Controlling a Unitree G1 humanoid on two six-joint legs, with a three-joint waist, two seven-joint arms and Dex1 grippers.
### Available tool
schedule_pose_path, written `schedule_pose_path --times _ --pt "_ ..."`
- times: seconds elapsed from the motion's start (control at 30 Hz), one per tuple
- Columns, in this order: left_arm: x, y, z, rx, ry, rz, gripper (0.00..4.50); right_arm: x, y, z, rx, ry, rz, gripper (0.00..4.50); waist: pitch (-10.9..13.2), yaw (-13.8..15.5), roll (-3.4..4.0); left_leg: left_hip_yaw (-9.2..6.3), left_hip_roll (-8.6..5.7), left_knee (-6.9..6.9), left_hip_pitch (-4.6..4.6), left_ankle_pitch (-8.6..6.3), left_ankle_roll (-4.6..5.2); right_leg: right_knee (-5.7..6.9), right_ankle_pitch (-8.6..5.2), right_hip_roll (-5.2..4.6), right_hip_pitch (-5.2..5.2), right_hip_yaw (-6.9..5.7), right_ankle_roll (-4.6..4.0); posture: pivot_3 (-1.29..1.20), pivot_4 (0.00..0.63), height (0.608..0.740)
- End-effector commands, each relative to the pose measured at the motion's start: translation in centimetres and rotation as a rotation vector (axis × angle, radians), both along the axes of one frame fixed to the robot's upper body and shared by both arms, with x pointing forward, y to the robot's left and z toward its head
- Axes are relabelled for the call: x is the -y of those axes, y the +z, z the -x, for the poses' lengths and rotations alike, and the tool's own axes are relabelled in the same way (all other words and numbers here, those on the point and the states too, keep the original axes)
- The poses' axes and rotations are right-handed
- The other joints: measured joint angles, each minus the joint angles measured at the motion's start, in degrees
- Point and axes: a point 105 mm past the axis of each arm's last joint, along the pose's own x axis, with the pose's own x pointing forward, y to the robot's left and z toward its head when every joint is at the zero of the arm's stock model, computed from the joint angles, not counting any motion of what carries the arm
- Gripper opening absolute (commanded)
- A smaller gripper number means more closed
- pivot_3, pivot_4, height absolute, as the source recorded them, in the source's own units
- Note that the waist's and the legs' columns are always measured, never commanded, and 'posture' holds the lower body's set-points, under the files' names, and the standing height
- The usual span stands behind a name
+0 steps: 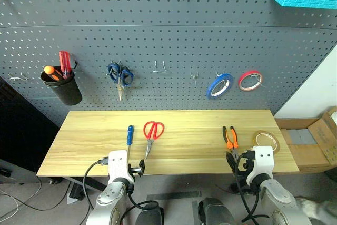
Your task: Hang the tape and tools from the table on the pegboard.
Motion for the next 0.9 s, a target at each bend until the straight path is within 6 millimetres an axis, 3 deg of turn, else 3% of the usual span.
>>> schedule_pose_path --times 0.03,0.9 --pt "-0.11 1.50 -0.36 0.066 0.009 -0.017 4.45 -0.26 1.46 -0.20 0.056 0.018 -0.002 4.50 0.00 0.00 0.00 0.00 0.00 0.00 0.00 0.00 0.00 0.00 0.00 0.00 0.00 0.00 0.00 -0.03 0.103 0.740" --pt "0.37 2.38 -0.61 0.085 0.011 -0.007 4.45 -0.04 1.46 -0.26 0.056 0.015 0.000 4.50 -0.03 0.01 -0.02 0.01 -0.01 0.01 0.00 0.00 0.00 0.01 0.00 0.00 0.00 0.00 0.00 -0.03 0.113 0.740"
